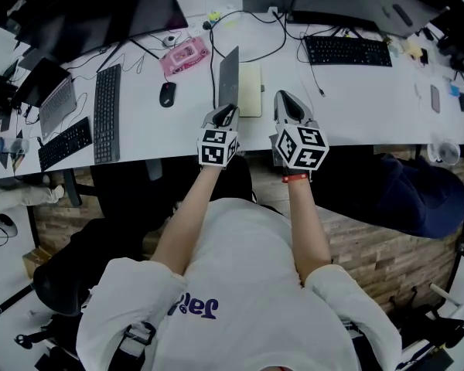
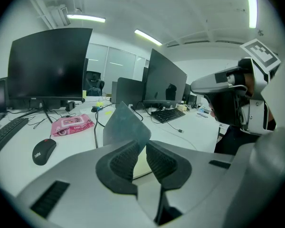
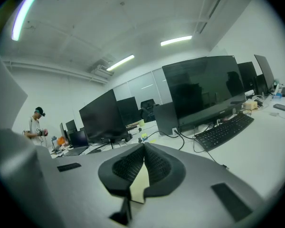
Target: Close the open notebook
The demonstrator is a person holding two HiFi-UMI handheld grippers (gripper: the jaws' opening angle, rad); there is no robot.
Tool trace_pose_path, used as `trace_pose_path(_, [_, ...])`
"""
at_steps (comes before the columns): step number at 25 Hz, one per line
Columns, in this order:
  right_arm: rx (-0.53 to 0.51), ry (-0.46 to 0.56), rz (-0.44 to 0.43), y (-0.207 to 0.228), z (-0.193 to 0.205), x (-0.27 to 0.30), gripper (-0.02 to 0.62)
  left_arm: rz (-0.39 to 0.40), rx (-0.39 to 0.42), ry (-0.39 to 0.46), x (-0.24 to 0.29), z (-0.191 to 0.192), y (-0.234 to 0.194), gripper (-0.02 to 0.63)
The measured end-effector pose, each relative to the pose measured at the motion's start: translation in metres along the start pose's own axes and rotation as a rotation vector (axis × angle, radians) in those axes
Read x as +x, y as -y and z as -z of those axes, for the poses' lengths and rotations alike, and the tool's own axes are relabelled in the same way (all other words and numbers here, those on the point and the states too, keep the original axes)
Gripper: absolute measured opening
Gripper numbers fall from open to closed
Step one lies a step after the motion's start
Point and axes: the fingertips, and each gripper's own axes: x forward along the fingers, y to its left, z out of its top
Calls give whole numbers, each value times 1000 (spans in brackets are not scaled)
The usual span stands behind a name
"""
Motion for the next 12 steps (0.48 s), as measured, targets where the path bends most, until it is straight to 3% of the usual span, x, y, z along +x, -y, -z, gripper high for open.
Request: trace_pose_path(12, [14, -17, 39, 22, 7, -9, 15, 3, 71, -39, 21, 14, 19, 75])
